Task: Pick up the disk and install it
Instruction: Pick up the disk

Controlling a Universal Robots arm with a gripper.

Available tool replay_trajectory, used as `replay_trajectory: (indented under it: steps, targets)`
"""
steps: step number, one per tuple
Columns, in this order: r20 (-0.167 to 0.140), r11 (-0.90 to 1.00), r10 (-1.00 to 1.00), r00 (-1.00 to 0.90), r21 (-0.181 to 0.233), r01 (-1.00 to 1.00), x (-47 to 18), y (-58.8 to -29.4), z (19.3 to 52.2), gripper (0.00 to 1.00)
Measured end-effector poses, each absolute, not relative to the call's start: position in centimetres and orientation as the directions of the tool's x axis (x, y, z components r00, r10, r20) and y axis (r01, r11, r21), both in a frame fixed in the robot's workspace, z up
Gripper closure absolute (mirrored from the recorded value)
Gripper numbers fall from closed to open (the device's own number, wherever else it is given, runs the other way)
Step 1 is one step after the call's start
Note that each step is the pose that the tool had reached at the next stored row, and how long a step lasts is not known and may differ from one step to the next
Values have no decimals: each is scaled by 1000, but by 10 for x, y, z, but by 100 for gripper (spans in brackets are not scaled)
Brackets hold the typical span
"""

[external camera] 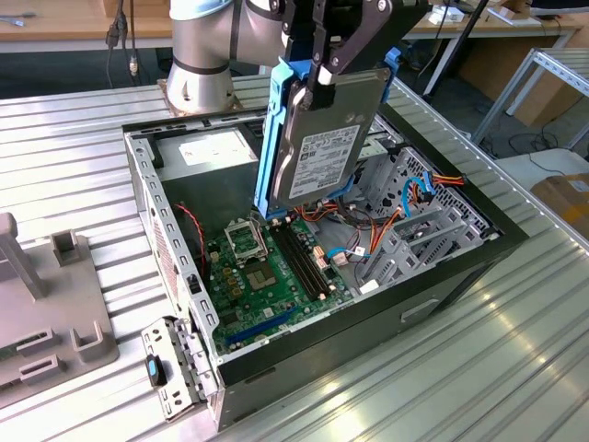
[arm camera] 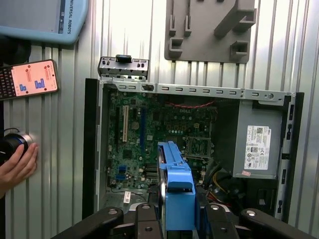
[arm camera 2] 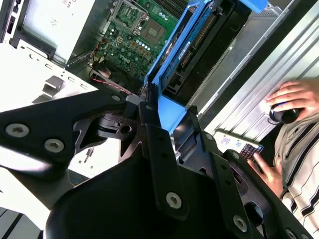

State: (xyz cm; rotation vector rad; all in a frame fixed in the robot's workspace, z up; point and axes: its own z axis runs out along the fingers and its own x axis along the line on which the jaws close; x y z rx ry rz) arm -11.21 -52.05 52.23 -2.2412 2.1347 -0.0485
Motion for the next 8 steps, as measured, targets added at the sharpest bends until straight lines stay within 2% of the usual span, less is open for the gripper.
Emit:
replay_trajectory:
  steps: [8]
  targets:
    - [-9,-48,-999,49,-55,-997,-112,-521,522,64]
